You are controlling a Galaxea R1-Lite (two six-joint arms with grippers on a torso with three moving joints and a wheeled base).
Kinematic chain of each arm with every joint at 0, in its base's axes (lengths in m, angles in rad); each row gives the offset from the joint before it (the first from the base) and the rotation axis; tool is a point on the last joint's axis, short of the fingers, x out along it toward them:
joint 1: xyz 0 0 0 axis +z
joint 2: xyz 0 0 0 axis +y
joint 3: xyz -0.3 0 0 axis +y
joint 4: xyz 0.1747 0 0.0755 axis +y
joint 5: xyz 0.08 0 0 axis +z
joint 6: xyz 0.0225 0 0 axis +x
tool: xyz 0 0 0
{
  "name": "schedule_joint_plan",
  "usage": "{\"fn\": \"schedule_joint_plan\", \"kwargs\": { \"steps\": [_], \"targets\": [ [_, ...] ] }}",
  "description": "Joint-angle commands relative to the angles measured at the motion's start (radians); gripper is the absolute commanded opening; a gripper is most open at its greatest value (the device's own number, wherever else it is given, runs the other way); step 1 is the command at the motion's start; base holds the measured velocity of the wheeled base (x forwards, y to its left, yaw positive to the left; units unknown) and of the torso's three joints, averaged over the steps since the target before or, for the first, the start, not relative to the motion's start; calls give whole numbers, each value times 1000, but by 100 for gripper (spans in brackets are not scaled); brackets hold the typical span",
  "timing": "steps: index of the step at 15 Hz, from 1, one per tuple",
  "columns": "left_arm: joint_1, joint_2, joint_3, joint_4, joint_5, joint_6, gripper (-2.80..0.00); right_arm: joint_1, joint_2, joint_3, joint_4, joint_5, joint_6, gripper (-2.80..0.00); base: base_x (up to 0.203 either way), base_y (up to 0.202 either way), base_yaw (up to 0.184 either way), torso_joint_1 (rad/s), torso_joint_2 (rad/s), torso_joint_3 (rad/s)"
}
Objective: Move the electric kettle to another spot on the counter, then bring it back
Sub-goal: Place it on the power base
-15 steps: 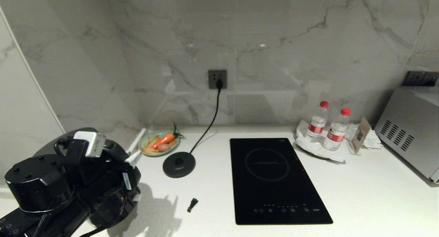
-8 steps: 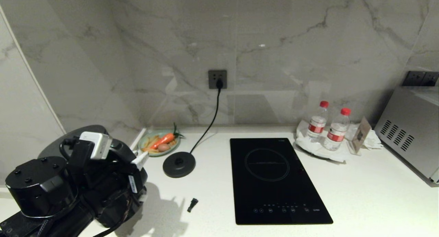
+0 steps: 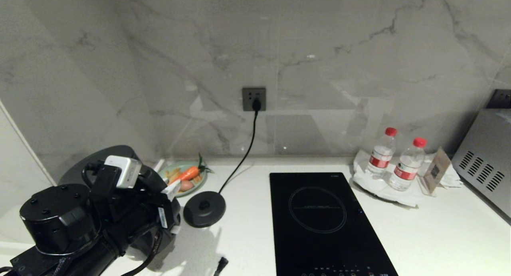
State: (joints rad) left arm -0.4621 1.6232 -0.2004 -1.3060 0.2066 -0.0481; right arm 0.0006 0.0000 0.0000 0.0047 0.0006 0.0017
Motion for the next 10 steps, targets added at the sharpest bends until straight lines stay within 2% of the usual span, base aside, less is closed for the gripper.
{"fn": "schedule_joint_plan", "kwargs": {
  "steps": [1, 4, 8, 10],
  "targets": [
    [0, 4, -2, -7, 0, 1, -280, 1, 2, 0, 0, 1, 0, -280, 171, 0, 1, 1, 9, 7],
    [-22, 21, -10, -7, -4, 3, -280, -1, 2, 0, 0, 1, 0, -280, 23, 0, 4, 3, 4, 1],
    [-39, 108, -117, -7, 6, 1, -280, 1, 1, 0, -1, 0, 0, -280, 0, 0, 0, -9, 2, 5],
    [-73, 126, -159, -7, 7, 1, -280, 1, 2, 0, 0, 1, 0, -280, 0, 0, 0, 0, 0, 0]
  ]
}}
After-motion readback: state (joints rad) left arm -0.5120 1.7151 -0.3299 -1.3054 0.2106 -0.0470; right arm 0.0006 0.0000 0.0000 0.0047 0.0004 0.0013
